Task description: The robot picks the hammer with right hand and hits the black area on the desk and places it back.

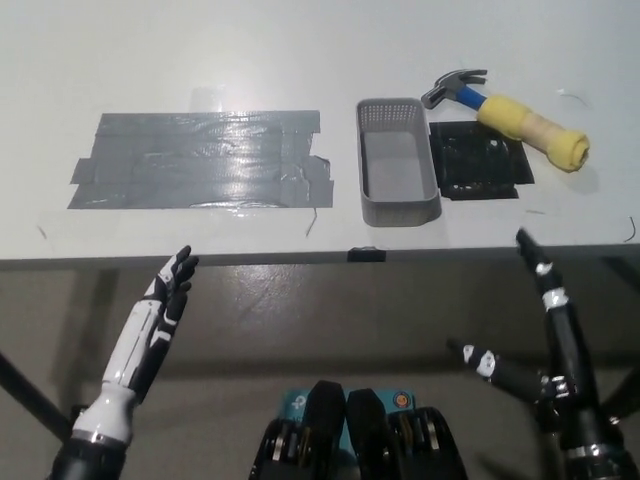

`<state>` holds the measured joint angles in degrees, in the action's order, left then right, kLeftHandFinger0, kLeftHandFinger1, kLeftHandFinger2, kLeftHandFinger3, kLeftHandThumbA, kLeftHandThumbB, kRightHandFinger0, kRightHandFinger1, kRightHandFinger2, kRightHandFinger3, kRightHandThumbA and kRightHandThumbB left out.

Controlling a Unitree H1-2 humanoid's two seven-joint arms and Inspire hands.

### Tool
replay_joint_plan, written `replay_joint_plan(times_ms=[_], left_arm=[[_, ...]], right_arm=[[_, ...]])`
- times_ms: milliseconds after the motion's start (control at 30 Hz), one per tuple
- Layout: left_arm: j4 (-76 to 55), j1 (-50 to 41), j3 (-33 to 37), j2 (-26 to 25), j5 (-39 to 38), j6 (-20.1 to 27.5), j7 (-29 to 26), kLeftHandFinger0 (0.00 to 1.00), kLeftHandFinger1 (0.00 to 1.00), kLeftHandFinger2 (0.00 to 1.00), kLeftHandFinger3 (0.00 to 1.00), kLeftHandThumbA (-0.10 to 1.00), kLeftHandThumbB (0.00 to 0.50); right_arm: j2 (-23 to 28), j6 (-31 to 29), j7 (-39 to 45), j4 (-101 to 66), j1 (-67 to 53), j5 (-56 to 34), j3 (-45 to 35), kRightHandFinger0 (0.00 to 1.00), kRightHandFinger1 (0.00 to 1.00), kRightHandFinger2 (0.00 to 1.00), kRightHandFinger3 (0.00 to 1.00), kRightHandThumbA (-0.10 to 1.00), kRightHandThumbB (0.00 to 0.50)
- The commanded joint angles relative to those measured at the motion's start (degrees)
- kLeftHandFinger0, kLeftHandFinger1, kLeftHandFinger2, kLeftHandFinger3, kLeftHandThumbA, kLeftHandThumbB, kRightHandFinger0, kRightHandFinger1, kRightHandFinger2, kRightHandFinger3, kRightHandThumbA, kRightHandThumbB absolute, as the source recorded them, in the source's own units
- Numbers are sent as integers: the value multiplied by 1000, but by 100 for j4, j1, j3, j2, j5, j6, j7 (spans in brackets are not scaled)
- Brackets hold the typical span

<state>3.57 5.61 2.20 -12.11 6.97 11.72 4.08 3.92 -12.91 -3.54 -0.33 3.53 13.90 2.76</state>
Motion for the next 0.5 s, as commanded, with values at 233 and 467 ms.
replay_joint_plan(times_ms=[233, 467], left_arm=[[-110, -393, 57, 30, -21, 401, 4, 1000, 1000, 1000, 1000, 1000, 155], [-58, -383, 60, 51, -25, 472, -4, 1000, 1000, 1000, 1000, 1000, 142]], right_arm=[[-11, -373, 375, 400, -154, -1018, -50, 1000, 1000, 1000, 1000, 1000, 173], [47, -226, 291, 346, -214, -636, 22, 1000, 1000, 1000, 1000, 999, 173]])
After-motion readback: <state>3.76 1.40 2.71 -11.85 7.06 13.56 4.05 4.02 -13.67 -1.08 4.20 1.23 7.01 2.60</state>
